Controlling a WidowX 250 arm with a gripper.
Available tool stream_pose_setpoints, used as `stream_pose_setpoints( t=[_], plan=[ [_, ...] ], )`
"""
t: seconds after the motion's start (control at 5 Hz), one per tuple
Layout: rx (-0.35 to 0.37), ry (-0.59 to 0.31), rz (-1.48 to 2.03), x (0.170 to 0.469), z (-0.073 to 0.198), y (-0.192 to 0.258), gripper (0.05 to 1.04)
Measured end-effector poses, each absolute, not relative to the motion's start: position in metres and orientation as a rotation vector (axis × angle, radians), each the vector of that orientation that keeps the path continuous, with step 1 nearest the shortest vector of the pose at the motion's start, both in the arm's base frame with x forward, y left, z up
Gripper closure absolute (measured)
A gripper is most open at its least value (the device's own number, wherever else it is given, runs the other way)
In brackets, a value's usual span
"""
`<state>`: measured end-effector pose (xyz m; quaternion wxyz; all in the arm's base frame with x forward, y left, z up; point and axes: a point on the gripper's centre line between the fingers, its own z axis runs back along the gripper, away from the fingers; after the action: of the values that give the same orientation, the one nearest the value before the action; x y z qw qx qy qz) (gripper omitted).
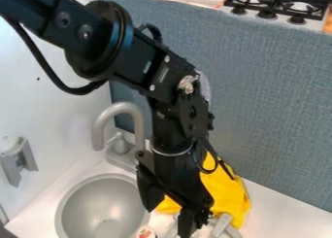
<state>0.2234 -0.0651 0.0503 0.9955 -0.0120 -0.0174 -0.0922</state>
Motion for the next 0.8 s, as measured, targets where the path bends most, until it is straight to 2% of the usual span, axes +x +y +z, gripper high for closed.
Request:
stream_pose_setpoints(
  t=[0.2,0.6,0.8],
  plan=[
    [-0.021,-0.012,-0.191,0.221,0.045,-0.065,0.082],
    [-0.101,-0.005,-0.403,0.234,0.028,-0.119,0.082],
    [-0.114,-0.012,-0.46,0.236,0.018,-0.143,0.082]
  ],
)
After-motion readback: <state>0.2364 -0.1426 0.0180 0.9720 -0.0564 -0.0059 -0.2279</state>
